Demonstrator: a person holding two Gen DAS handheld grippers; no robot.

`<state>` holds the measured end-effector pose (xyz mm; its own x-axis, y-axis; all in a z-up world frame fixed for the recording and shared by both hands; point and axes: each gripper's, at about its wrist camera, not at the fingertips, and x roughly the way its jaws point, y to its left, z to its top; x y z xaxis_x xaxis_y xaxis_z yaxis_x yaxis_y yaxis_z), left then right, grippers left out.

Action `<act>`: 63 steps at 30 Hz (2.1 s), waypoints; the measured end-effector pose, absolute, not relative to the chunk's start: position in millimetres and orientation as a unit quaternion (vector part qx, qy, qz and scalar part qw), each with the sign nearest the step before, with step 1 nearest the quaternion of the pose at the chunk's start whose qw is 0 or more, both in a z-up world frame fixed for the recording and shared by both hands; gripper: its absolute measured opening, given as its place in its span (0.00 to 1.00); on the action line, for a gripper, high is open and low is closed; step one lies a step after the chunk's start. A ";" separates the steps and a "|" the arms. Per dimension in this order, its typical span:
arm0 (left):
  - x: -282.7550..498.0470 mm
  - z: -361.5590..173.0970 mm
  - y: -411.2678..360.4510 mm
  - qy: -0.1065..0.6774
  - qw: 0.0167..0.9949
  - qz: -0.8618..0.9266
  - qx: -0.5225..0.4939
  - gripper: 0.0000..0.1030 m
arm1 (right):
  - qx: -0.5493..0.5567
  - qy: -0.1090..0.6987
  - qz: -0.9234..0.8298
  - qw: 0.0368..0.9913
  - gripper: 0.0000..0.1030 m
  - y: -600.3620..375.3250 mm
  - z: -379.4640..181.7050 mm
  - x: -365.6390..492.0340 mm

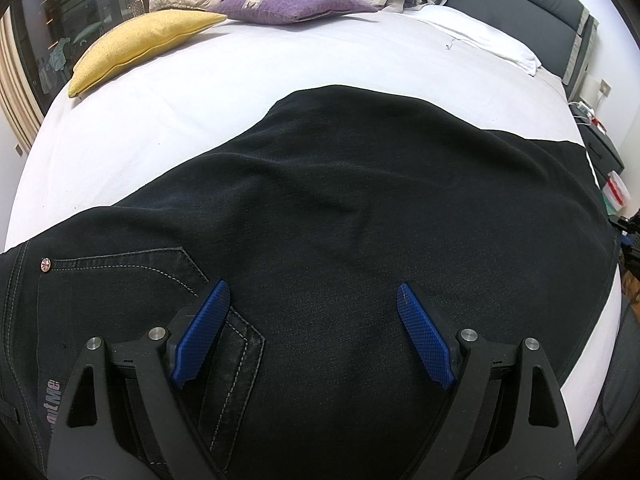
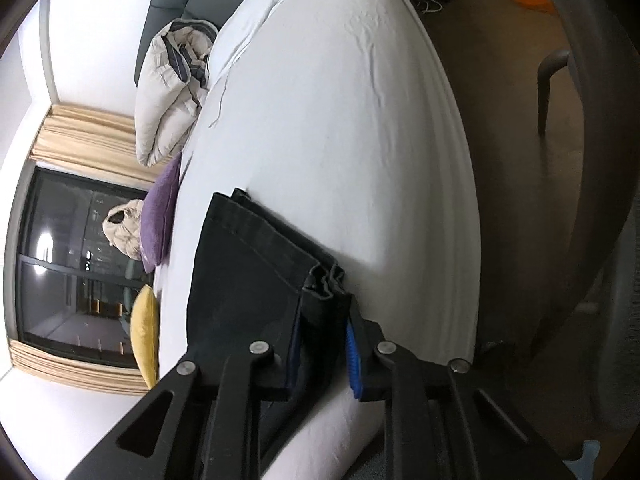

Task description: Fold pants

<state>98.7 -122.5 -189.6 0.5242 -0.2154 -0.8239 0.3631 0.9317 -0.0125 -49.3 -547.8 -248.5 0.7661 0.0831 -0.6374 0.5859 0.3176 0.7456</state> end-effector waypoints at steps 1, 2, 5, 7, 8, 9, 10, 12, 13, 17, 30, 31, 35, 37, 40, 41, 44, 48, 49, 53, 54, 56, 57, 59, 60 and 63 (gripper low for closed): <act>99.0 -189.6 -122.5 0.459 0.869 -0.166 0.080 0.83 | 0.555 0.300 -0.166 0.758 0.16 -547.5 -247.1 -48.1; 99.0 -189.3 -122.4 0.459 0.869 -0.167 0.080 0.83 | 0.553 0.300 -0.166 0.759 0.15 -548.5 -246.4 -48.1; 100.1 -186.8 -120.9 0.462 0.868 -0.169 0.072 0.83 | 0.549 0.299 -0.168 0.763 0.15 -549.5 -242.7 -48.0; 101.8 -183.4 -118.2 0.464 0.867 -0.171 0.057 0.83 | 0.538 0.302 -0.172 0.767 0.14 -548.4 -238.9 -46.3; 103.2 -181.3 -116.0 0.466 0.867 -0.171 0.045 0.83 | 0.529 0.305 -0.175 0.772 0.14 -547.0 -235.6 -45.0; 104.7 -178.3 -113.3 0.468 0.866 -0.171 0.030 0.83 | 0.522 0.307 -0.176 0.776 0.14 -546.4 -232.8 -43.5; 106.1 -175.6 -111.2 0.469 0.866 -0.171 0.018 0.83 | 0.515 0.309 -0.178 0.779 0.14 -545.1 -229.5 -41.2; 109.7 -170.6 -106.5 0.472 0.864 -0.174 -0.010 0.83 | 0.496 0.314 -0.182 0.789 0.14 -541.6 -221.0 -35.6; 111.4 -168.2 -105.3 0.473 0.863 -0.177 -0.022 0.83 | 0.476 0.318 -0.183 0.799 0.14 -537.0 -212.9 -30.8; 121.0 -157.5 -107.4 0.478 0.851 -0.204 -0.073 0.83 | 0.308 0.348 -0.145 0.874 0.14 -476.5 -157.0 10.9; 157.2 -183.3 -159.8 0.566 0.729 -0.319 -0.214 0.83 | -0.087 0.414 0.068 0.904 0.14 -243.2 -169.9 48.8; 158.8 -184.3 -164.2 0.570 0.725 -0.321 -0.215 0.83 | -0.084 0.412 0.067 0.905 0.14 -245.6 -168.2 49.1; 165.0 -187.6 -179.4 0.582 0.714 -0.324 -0.213 0.83 | -0.086 0.393 0.060 0.913 0.14 -248.6 -156.1 45.9; 167.0 -187.2 -188.2 0.587 0.710 -0.330 -0.206 0.83 | -0.088 0.382 0.060 0.918 0.14 -247.5 -148.8 42.6; 158.7 -191.1 -197.0 0.594 0.702 -0.338 -0.199 0.83 | -0.098 0.364 0.063 0.924 0.14 -240.3 -141.6 35.8; 159.7 -192.4 -200.3 0.596 0.699 -0.341 -0.198 0.83 | -0.102 0.361 0.065 0.925 0.14 -237.4 -140.2 35.5; 164.4 -193.3 -205.0 0.598 0.694 -0.349 -0.198 0.83 | -0.111 0.357 0.071 0.925 0.14 -231.1 -138.5 33.2; 165.2 -193.2 -214.2 0.597 0.686 -0.369 -0.192 0.25 | -0.116 0.356 0.076 0.924 0.14 -222.8 -137.2 33.9; 164.5 -195.1 -216.0 0.601 0.682 -0.373 -0.188 0.20 | -0.117 0.355 0.077 0.924 0.14 -220.8 -135.9 34.2; 163.1 -190.0 -205.2 0.584 0.686 -0.388 -0.193 0.07 | -0.124 0.350 0.084 0.925 0.14 -219.6 -130.8 39.8; 163.3 -187.9 -198.9 0.580 0.689 -0.388 -0.196 0.06 | -0.125 0.349 0.088 0.925 0.14 -216.5 -129.9 39.6; 163.5 -183.0 -186.5 0.573 0.695 -0.388 -0.197 0.06 | -0.131 0.345 0.098 0.924 0.14 -207.1 -128.7 40.2; 163.2 -181.3 -177.6 0.570 0.698 -0.385 -0.198 0.06 | -0.134 0.343 0.104 0.924 0.14 -204.8 -129.2 40.2; 161.6 -177.6 -162.1 0.565 0.706 -0.380 -0.196 0.06 | -0.140 0.340 0.117 0.923 0.14 -188.9 -129.0 35.5; 161.4 -175.5 -150.4 0.562 0.710 -0.376 -0.195 0.06 | -0.143 0.338 0.124 0.922 0.14 -182.6 -128.5 36.0; 160.9 -174.3 -115.1 0.562 0.717 -0.363 -0.196 0.06 | -0.153 0.336 0.145 0.918 0.14 -166.1 -129.4 37.1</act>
<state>160.9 -115.1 -174.3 0.1065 -0.7405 -0.6635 0.2998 0.6602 -0.6887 37.1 -166.1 -129.4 0.7328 0.1635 -0.6605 -0.3691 0.9110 -0.1840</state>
